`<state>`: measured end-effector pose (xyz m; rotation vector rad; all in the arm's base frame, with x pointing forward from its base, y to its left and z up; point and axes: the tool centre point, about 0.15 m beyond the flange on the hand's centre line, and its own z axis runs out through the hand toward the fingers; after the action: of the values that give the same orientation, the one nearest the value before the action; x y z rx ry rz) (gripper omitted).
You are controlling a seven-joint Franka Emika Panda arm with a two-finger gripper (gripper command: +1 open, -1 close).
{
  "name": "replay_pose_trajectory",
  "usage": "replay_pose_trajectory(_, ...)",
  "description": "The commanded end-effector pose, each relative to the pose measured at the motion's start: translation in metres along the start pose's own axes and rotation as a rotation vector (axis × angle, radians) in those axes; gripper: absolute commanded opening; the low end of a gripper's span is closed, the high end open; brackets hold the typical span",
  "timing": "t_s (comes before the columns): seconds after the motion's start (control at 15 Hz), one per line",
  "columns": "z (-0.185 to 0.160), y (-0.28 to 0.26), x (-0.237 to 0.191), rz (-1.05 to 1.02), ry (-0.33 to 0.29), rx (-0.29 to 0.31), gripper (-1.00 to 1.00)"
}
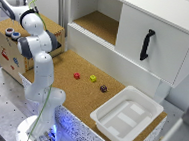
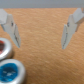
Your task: Go towards the purple block and grasp it
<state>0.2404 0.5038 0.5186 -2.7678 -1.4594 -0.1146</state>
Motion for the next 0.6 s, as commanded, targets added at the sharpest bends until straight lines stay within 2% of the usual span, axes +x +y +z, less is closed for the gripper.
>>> replay_pose_trajectory(0.0,0.020,0.112,-0.077,0.252,0.124,0.061,1.00)
replay_pose_trajectory(0.2,0.031,0.182,-0.141,0.432,0.151,0.023,1.00)
replay_pose_trajectory(0.27,0.035,0.202,-0.163,0.483,0.150,-0.009,1.00)
replay_pose_trajectory(0.33,0.039,0.222,-0.184,0.528,0.161,-0.010,1.00)
replay_pose_trajectory(0.53,0.049,0.280,-0.246,0.656,0.157,-0.049,1.00)
